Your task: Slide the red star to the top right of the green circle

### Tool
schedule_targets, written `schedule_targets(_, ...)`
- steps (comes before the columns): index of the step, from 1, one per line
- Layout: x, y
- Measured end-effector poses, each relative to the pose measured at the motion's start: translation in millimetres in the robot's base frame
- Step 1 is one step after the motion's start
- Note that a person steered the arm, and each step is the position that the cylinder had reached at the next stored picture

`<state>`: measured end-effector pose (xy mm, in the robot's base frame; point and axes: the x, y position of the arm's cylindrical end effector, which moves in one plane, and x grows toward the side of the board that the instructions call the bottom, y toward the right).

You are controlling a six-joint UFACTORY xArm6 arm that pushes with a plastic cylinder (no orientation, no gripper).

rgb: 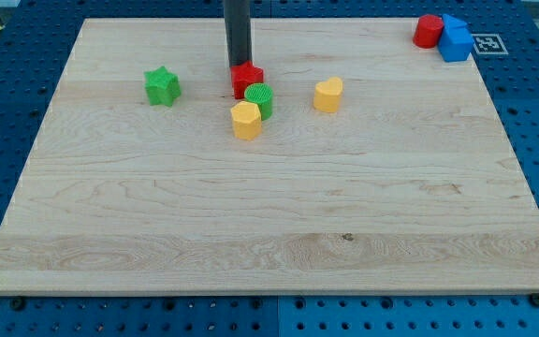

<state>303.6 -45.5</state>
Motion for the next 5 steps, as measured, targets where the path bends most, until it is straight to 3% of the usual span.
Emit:
schedule_targets(3, 0, 4)
schedule_targets(5, 15, -55)
